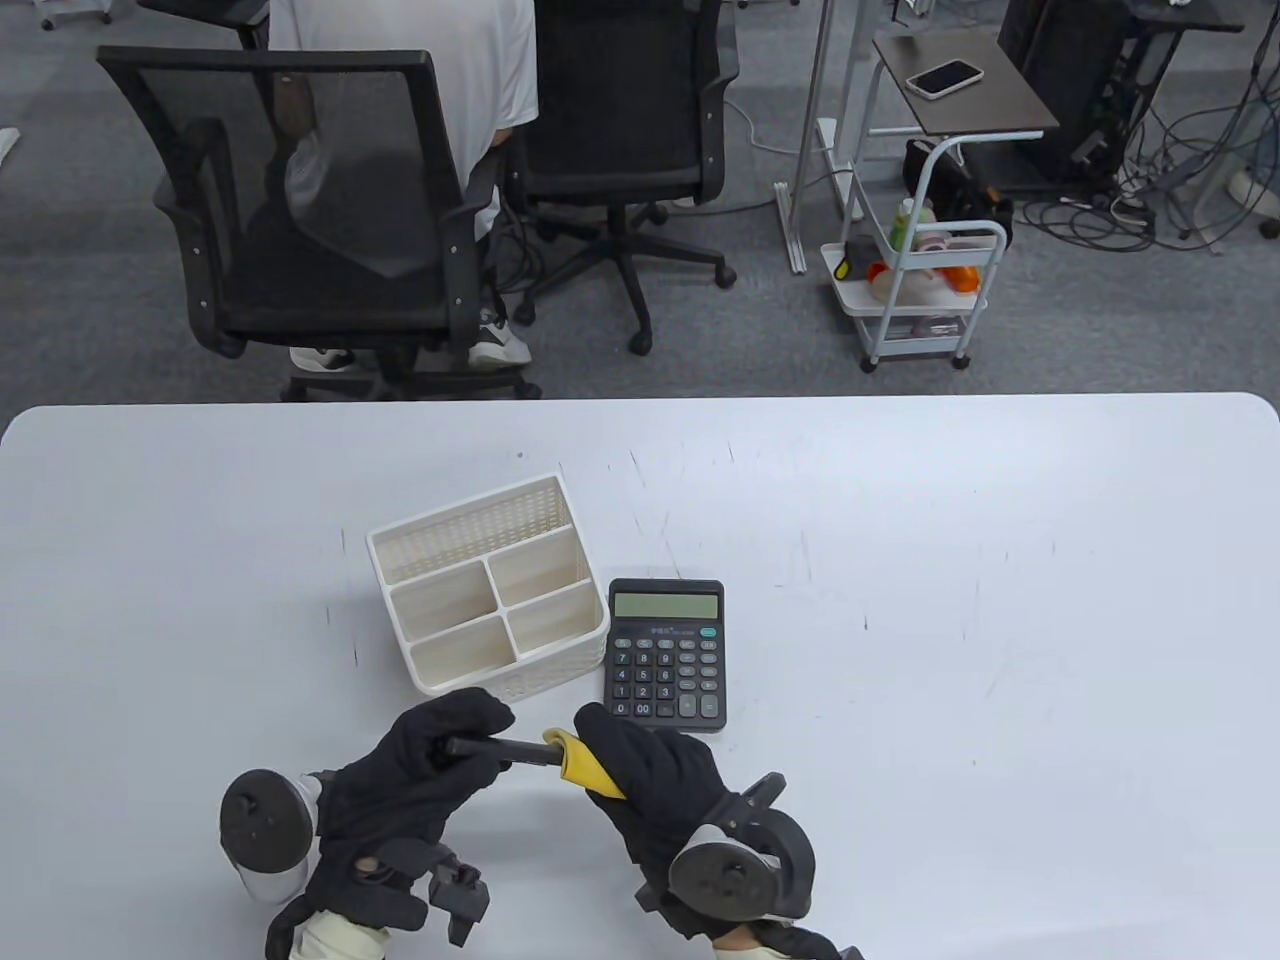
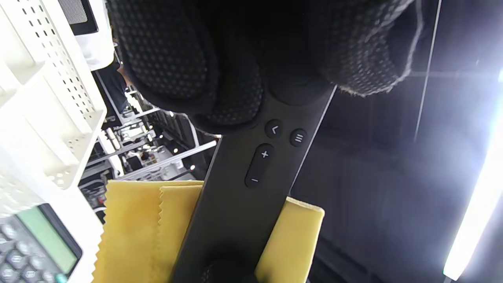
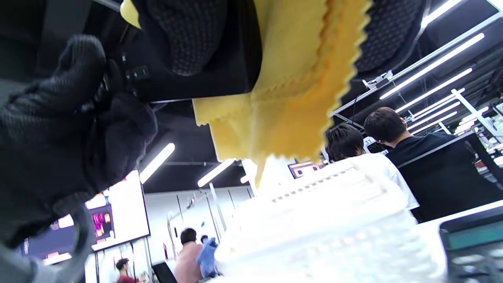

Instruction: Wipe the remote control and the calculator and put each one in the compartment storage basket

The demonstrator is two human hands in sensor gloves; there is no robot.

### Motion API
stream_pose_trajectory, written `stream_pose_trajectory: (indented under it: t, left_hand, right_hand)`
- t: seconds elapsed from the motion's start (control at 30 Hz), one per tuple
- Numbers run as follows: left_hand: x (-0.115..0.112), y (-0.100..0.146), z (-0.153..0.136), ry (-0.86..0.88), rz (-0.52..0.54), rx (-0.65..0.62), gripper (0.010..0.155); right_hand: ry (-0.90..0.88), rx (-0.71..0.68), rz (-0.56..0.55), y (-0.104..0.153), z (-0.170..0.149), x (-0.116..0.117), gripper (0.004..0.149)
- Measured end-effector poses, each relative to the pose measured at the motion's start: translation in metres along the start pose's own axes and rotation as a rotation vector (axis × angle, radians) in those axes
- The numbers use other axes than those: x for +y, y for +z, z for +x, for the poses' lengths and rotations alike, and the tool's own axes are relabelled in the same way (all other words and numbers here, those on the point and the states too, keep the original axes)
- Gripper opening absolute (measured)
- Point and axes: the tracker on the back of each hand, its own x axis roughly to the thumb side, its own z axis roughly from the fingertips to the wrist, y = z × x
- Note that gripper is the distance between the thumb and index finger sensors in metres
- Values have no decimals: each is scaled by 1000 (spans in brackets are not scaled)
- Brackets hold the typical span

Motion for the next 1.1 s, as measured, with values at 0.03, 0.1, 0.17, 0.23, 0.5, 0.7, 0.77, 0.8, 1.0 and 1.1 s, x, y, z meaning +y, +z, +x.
stream_pose_trajectory:
  t: [0.03, 0.1, 0.17, 0.23, 0.5, 0.7, 0.77, 0.8, 1.0, 1.1]
  left_hand:
    - [0, 0, -1, 19, 12, 7, 68]
    - [-2, 0, -2, -5, -26, 23, 75]
    - [-6, 0, -4, -84, -72, 37, 75]
    - [-14, 0, -7, -152, -164, 61, 75]
    - [-21, 1, -12, -24, -140, 77, 46]
    - [-19, 3, -11, 49, -84, 87, 46]
    - [-13, 2, -14, 102, -47, 100, 46]
    - [-10, 2, -17, 126, -53, 107, 46]
    - [-6, 2, -28, 86, -106, 132, 49]
    - [-8, 1, -28, 112, -111, 149, 53]
  right_hand:
    - [-15, 2, -12, 0, 1, -1, 54]
    - [-43, 0, -29, -1, 3, -1, 54]
    - [-74, 1, -24, 0, 5, 2, 54]
    - [-117, -3, -15, 0, 8, 6, 54]
    - [-169, 42, -56, 0, 6, 10, 55]
    - [-188, 92, -113, 2, 0, 4, 46]
    - [-176, 101, -111, 3, -4, 0, 44]
    - [-174, 116, -117, 3, -7, -2, 43]
    - [-187, 154, -140, 3, -13, -5, 44]
    - [-171, 142, -142, 3, -14, -6, 44]
